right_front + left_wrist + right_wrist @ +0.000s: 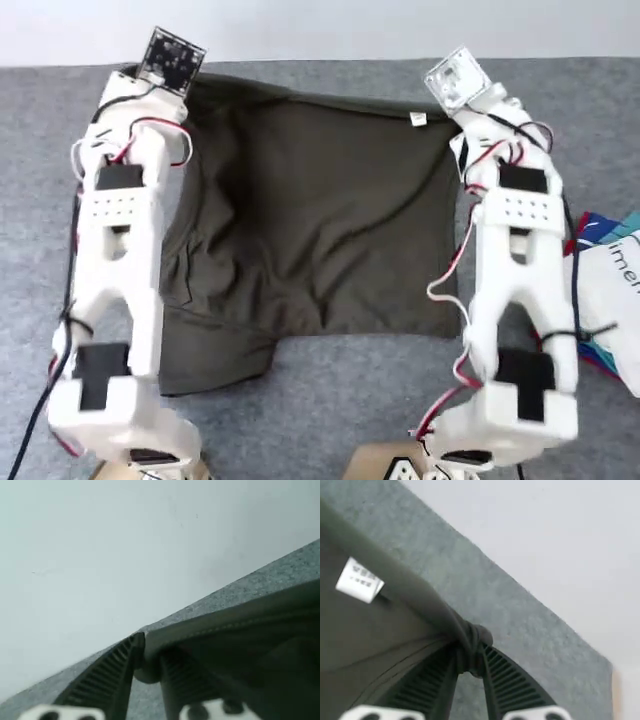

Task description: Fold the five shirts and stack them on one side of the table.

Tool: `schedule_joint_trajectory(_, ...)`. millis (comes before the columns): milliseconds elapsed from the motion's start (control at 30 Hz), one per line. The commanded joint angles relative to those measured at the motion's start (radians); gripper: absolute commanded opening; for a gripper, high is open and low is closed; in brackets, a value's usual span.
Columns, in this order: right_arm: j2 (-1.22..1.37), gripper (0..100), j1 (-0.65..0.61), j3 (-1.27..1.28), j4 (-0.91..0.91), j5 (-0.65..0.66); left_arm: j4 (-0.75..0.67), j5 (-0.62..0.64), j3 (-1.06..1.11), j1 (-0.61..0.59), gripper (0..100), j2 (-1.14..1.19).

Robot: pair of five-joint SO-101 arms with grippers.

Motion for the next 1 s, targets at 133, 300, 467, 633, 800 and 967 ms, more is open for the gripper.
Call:
schedule_joint_trajectory(133,0.237,1.2,-0.01,-0.39,-0.002,-0.009,-0.015,-0.008,-0.371,0.0,0,0.242)
schedule_joint_trajectory(300,0.384,1.2,-0.028,-0.641,0.108,-0.009,0.075,-0.008,-0.616,0.0,0,0.39)
schedule_joint_trajectory(467,0.467,1.2,-0.044,-0.825,0.257,-0.005,0.292,-0.008,-0.832,0.0,0,0.466)
schedule_joint_trajectory(633,0.467,1.2,-0.047,-0.876,0.467,-0.003,0.641,-0.008,-0.963,0.0,0,0.471)
schedule_joint_trajectory(800,0.466,1.2,-0.047,-0.879,0.657,-0.003,0.951,-0.014,-1.02,0.002,0,0.466)
schedule_joint_trajectory(967,0.467,1.2,-0.067,-0.924,0.863,0.057,1.195,-0.038,-1.043,0.017,0,0.466)
